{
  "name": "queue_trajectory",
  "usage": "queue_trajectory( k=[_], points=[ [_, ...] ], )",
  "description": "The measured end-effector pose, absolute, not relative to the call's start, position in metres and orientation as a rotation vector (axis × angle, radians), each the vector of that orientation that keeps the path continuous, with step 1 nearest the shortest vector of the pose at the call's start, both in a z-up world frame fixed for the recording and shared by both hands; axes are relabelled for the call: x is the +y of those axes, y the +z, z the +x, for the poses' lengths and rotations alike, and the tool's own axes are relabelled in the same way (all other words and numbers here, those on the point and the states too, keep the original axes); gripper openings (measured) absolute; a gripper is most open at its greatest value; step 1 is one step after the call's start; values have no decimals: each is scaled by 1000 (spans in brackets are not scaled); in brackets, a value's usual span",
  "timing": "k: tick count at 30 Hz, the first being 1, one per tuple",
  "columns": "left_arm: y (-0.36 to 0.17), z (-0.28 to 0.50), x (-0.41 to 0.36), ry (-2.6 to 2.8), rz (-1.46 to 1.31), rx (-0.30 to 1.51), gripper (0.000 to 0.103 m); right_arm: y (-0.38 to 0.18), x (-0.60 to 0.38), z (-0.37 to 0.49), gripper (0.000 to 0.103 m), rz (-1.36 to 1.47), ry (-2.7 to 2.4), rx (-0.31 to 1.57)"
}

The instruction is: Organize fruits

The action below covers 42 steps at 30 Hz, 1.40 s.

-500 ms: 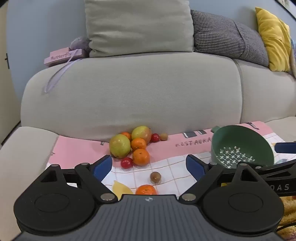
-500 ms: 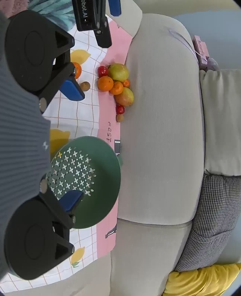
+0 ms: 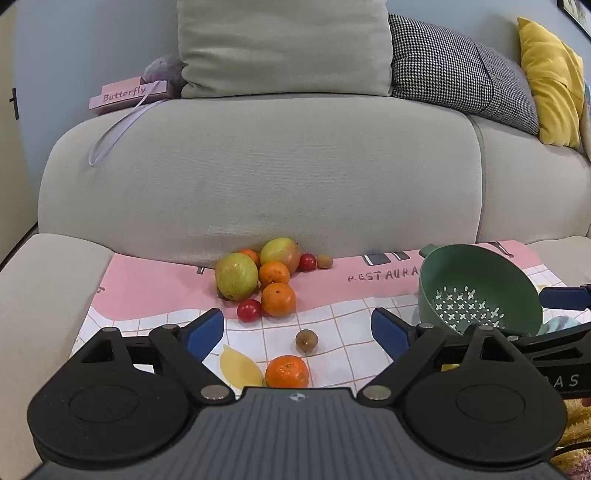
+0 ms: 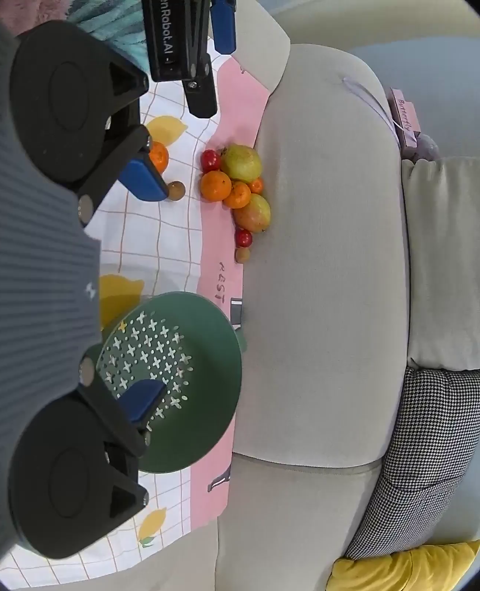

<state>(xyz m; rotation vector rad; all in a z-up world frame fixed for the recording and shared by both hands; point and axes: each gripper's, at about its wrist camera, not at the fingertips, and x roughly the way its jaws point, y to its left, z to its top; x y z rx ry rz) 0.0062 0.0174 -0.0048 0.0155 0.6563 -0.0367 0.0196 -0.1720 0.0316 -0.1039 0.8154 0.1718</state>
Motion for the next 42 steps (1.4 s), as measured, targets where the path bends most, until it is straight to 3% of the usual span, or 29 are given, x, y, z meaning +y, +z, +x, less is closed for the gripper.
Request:
queue_trajectory(
  k=[42],
  points=[
    [-7,5,11,-32,7,683,103,32,-182,8,99,-65,174,824]
  ],
)
